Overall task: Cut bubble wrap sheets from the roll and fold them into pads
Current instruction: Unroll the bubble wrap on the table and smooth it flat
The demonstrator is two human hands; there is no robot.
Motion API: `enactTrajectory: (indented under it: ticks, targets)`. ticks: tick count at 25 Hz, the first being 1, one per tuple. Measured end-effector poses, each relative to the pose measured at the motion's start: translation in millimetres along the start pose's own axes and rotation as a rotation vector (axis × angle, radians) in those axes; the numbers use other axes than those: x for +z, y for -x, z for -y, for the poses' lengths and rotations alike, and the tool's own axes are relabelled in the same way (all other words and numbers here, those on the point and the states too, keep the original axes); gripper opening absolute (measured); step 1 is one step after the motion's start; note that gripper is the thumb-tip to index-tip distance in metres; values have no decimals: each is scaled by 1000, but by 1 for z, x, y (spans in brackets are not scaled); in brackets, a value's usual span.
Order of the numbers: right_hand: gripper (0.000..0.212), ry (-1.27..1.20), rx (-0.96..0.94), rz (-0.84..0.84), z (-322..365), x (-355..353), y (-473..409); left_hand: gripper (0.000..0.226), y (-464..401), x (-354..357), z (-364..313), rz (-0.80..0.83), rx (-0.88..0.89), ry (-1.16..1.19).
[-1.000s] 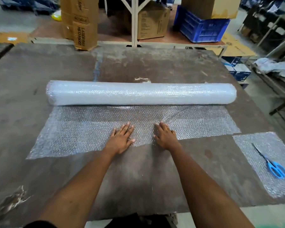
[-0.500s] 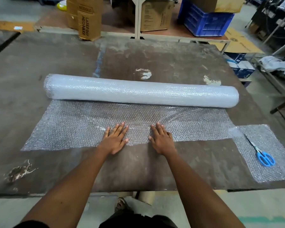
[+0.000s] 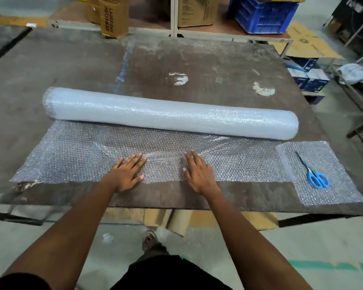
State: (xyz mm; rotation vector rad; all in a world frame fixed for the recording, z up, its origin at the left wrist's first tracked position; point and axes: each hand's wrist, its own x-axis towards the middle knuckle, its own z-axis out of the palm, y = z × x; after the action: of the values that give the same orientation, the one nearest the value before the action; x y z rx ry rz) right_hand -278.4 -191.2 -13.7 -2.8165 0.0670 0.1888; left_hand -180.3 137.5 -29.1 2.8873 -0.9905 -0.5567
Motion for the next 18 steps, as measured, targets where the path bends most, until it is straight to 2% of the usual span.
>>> enactTrajectory:
  ticks: [3,6,11,14,18]
  targets:
    - [67,80,133,-59,-28,0,15,80,20,9,3,-21,13,-5]
    - [74,64,221,-42,-57,4,31,76,34,11,2,-46,1,15]
    - [81,35,243,1,-61,9,43,66,24,5,-64,-349,-65,239]
    - [81,27,244,6,-58,8,48,67,-12,-1,-119,-337,-103,286]
    - [82,60,212,34,-63,2,54,72,-37,9,-152,-210,-99,209]
